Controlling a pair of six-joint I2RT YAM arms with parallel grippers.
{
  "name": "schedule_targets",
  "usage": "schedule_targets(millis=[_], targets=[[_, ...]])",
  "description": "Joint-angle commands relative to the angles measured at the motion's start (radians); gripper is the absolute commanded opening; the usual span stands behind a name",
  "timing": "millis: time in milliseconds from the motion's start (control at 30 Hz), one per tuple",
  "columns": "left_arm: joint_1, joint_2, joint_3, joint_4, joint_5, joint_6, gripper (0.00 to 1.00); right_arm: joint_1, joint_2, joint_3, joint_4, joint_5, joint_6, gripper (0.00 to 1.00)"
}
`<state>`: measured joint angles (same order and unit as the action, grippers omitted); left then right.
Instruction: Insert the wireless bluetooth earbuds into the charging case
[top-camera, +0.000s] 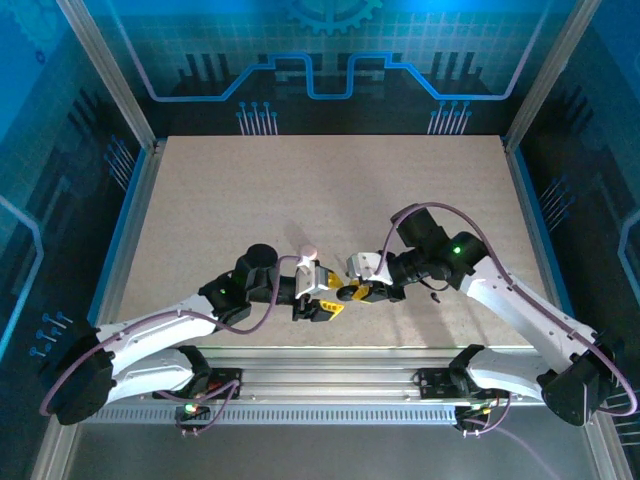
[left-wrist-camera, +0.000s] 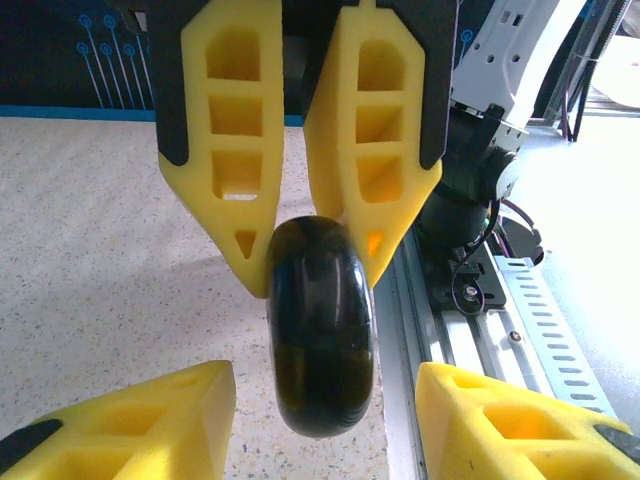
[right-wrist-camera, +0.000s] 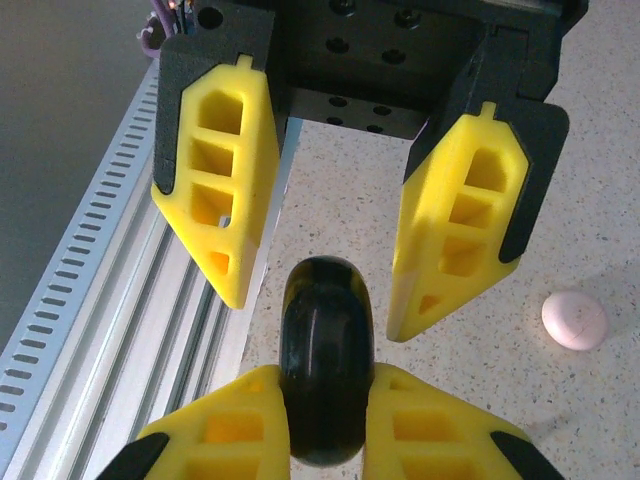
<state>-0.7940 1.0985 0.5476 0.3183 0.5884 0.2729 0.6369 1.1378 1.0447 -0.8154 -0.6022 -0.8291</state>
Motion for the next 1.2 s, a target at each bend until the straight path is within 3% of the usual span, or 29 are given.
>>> schedule_targets(millis=[0, 300, 467, 667, 967, 1000, 1100, 1167], targets=[[-0.004, 0.006, 0.03, -0.011, 0.011, 0.026, 0.51, 0.02, -0.001, 0.03, -0.005, -0.019, -0.001, 0.13], [-0.007, 0.018, 0.034, 0.014, 0.021, 0.016, 0.48, 0.029, 0.004, 0.028, 0.014, -0.025, 0.01, 0.13], [-0.012, 0.023, 0.037, 0.023, 0.024, 0.007, 0.41, 0.03, 0.009, 0.027, 0.02, -0.026, 0.01, 0.13], [-0.016, 0.025, 0.034, 0.047, 0.025, -0.008, 0.42, 0.033, 0.015, 0.025, 0.022, -0.027, 0.012, 0.13], [-0.022, 0.037, 0.041, 0.048, 0.025, 0.0, 0.2, 0.035, 0.012, 0.014, 0.031, -0.013, 0.023, 0.13], [-0.023, 0.036, 0.042, 0.047, 0.025, 0.002, 0.19, 0.033, 0.009, 0.012, 0.038, -0.012, 0.03, 0.14], [-0.024, 0.034, 0.04, 0.045, 0.022, 0.007, 0.18, 0.028, -0.015, -0.016, 0.082, -0.004, 0.062, 0.31], [-0.024, 0.032, 0.04, 0.044, 0.024, 0.006, 0.18, 0.019, -0.031, -0.038, 0.112, -0.007, 0.08, 0.34]])
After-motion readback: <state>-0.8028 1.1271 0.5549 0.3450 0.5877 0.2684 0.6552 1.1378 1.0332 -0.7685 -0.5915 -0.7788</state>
